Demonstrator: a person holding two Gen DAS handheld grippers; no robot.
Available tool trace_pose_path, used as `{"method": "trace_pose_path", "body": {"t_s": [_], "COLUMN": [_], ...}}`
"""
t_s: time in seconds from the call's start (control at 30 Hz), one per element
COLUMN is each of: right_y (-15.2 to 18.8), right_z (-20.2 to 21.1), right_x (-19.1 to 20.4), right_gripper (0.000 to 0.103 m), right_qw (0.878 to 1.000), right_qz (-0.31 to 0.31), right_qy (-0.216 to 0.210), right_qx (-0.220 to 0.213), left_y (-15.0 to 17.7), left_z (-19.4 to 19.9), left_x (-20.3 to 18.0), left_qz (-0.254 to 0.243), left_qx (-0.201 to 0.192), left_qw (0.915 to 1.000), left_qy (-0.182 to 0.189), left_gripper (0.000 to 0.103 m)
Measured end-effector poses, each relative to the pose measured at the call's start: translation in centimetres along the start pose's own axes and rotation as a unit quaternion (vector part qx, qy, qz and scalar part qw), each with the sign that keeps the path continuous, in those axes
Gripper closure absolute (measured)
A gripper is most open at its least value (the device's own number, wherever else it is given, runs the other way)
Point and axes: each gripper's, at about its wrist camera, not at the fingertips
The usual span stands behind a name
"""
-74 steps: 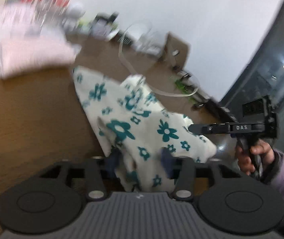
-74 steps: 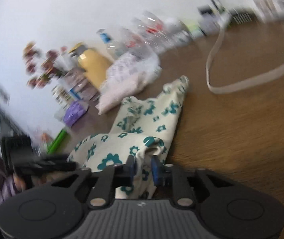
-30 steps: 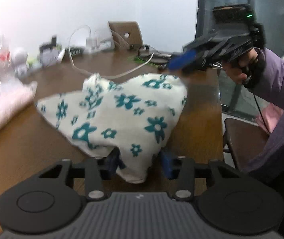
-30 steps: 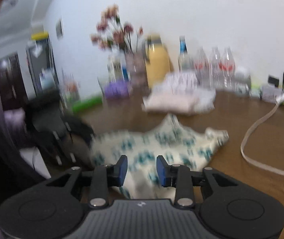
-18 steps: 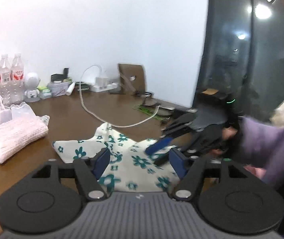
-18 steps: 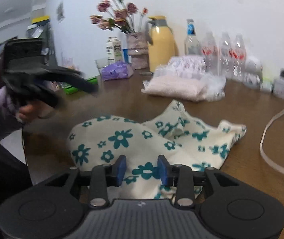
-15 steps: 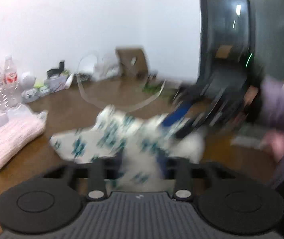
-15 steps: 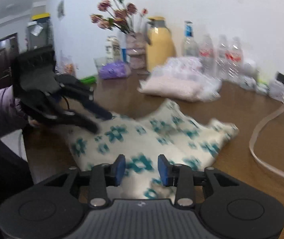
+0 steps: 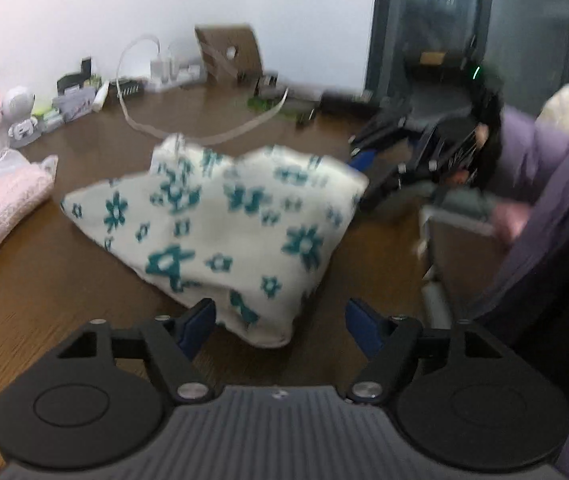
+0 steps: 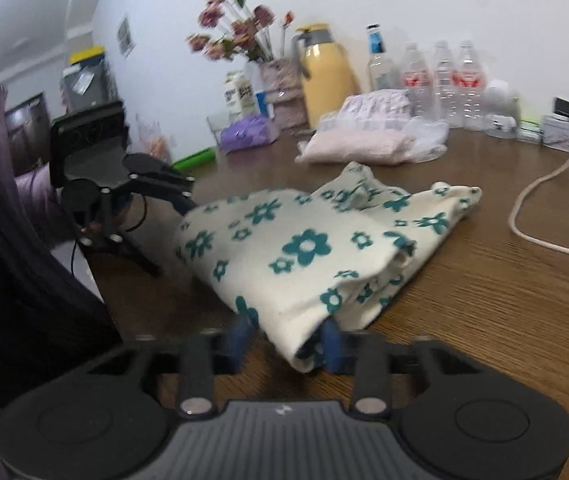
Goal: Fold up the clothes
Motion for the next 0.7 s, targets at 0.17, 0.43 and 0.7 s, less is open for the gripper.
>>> {"method": "trace_pose_path", "body": {"t_s": [0.17,0.43,0.7], "right_y": [0.0,-3.9,-7.1], "right_z": [1.7,4.4,-0.4], "right_x": [0.9,-1.7,-8.9], "right_gripper": [0.093,0.093,0.081], "right_qw": [0.998,0.984,0.955], "right_qz": [-0.021,-0.108,-0.253], "right_qy": [-0.051,-0.1,0.085], "right_qx": [0.014,-0.097,-0.133], "left_y": [0.3,-2.3,-5.2], "left_z": [-0.3,5.1,-2.8], "left_x": [-0.6,4.6,12.7], "left_qz": [0.007,0.141,0.314], "left_qx": [0.002,-0.131,-0.121], "left_qw": [1.0,0.9796,0.9371], "left_qy": [-0.004,0.059,-0.094], "left_gripper": [0.096,0.095,0.061]}}
Point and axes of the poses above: each gripper's, at about its wrist camera, not at the fingertips, and z roughly against the way its jaws point, x to its left, y to its underside, and after that the axes turned 10 degrees about -z, right-handed
